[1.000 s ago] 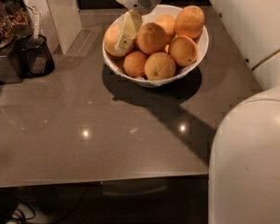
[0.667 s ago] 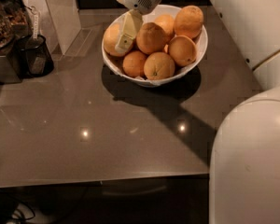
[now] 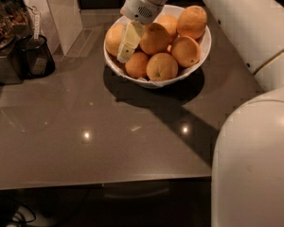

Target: Pick orange from white bowl

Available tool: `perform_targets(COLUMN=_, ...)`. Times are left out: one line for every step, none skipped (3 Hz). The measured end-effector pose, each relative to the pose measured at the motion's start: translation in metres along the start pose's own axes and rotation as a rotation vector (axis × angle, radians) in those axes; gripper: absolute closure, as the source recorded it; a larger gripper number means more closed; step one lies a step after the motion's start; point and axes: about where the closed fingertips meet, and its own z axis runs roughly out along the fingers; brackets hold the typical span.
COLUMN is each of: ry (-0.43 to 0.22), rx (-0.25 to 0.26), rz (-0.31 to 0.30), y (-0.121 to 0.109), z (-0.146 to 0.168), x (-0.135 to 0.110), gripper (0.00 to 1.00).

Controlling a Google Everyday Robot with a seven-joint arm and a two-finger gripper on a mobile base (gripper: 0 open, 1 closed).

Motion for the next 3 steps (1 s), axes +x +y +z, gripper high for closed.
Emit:
perform_targets(ry=0.03, rx=-0.018, rz=0.023, y=0.004, z=0.0119, x=0.009, gripper=0.0)
perform_targets(ry=0.03, rx=-0.018, rz=0.023, y=0.0041, z=0.0122, x=0.0091, gripper=0.19)
perform_targets(ry=0.03, rx=-0.018, rz=0.023, y=0.0041, z=0.0122, x=0.0091, gripper=0.42)
